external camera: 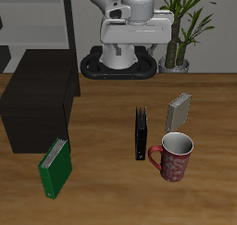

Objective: Place the red mug on top of the shelf

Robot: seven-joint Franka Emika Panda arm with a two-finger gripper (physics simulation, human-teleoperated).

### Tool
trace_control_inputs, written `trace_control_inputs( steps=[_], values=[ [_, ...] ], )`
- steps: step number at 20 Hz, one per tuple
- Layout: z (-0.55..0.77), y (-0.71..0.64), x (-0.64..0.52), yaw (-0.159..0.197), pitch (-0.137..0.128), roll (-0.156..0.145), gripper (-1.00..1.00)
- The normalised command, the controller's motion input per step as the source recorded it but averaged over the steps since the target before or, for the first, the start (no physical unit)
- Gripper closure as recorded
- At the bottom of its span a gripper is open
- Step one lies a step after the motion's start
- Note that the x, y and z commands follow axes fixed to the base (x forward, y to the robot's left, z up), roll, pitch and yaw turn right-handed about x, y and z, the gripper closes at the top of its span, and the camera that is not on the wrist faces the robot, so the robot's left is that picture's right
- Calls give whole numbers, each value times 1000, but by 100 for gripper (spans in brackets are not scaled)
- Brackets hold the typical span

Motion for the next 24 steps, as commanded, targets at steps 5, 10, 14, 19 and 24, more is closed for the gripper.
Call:
trace_control_inputs(
  steps=[5,10,14,19,24],
  values=[
    [192,365,262,59,-97,-22,-100],
    [88,436,314,16,-41,2,-100],
    [-41,426,282,36,-47,43,-100],
    [-104,217,258,10,-25,11,-100],
    [-151,183,331,8,-42,23,-100]
  ],
)
